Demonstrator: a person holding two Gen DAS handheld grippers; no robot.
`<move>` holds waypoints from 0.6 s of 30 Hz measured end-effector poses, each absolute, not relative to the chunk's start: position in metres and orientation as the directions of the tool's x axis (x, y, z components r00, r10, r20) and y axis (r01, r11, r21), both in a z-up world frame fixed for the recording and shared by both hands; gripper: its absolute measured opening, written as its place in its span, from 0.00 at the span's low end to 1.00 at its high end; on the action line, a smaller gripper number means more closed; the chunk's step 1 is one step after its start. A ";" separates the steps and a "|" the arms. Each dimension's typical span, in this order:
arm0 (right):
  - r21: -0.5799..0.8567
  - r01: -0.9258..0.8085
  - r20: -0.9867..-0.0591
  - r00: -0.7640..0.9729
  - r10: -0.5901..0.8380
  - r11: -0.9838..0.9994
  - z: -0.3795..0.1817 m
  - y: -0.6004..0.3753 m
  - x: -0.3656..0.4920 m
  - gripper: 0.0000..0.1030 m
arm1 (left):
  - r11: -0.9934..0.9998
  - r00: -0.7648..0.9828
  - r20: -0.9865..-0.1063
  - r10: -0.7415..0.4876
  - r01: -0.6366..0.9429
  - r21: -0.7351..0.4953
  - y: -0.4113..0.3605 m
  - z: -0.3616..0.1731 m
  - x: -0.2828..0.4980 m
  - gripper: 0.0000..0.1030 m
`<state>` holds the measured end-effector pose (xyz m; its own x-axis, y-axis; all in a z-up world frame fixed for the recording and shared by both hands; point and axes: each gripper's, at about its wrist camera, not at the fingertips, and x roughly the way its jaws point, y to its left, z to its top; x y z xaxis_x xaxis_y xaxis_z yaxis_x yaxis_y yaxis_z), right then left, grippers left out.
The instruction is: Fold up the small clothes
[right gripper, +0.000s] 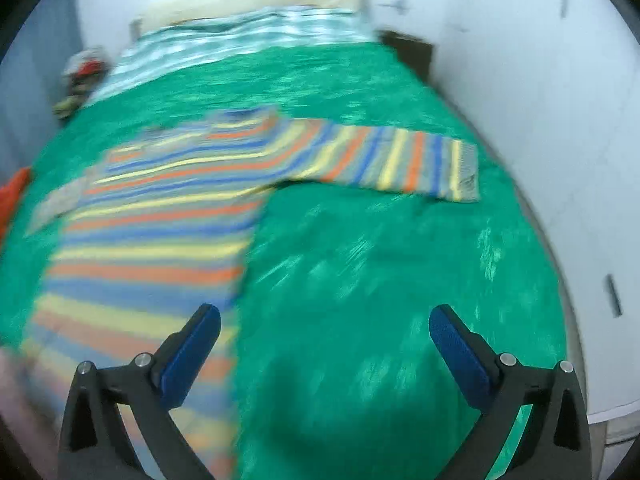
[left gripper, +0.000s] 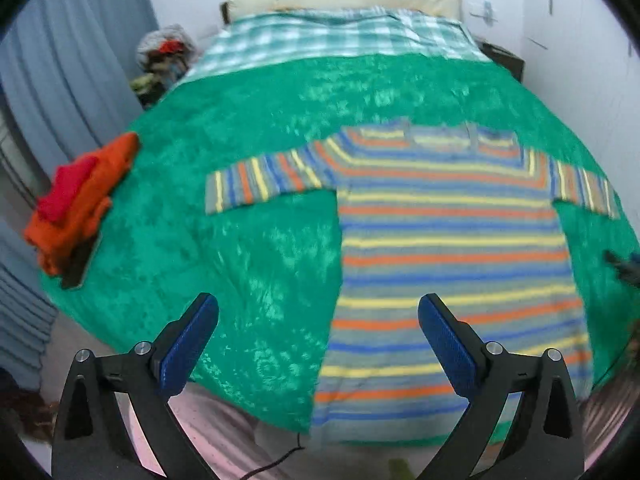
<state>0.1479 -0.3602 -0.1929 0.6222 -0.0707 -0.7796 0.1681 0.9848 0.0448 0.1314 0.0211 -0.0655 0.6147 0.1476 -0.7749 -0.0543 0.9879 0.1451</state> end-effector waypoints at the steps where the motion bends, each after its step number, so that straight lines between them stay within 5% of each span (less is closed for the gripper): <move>1: 0.028 0.202 -0.773 0.625 -0.107 0.979 -0.211 -0.365 0.164 1.00 | 0.989 0.616 -0.774 0.145 -0.064 0.134 0.016 -0.060 0.129 0.98; 5: -0.020 0.243 -0.809 0.565 -0.159 0.970 -0.277 -0.372 0.207 1.00 | 0.992 0.621 -0.774 0.126 -0.063 0.111 -0.010 -0.051 0.109 0.98; 18: -0.006 0.251 -0.770 0.617 -0.165 0.968 -0.277 -0.371 0.198 1.00 | 0.899 0.719 -0.584 0.377 -0.131 0.418 -0.067 -0.060 0.077 0.98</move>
<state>0.1978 -0.3711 -0.2774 0.6167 -0.1647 -0.7698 0.2511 0.9679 -0.0059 0.0773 -0.0666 -0.0595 0.7186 0.3770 -0.5844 -0.1311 0.8987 0.4185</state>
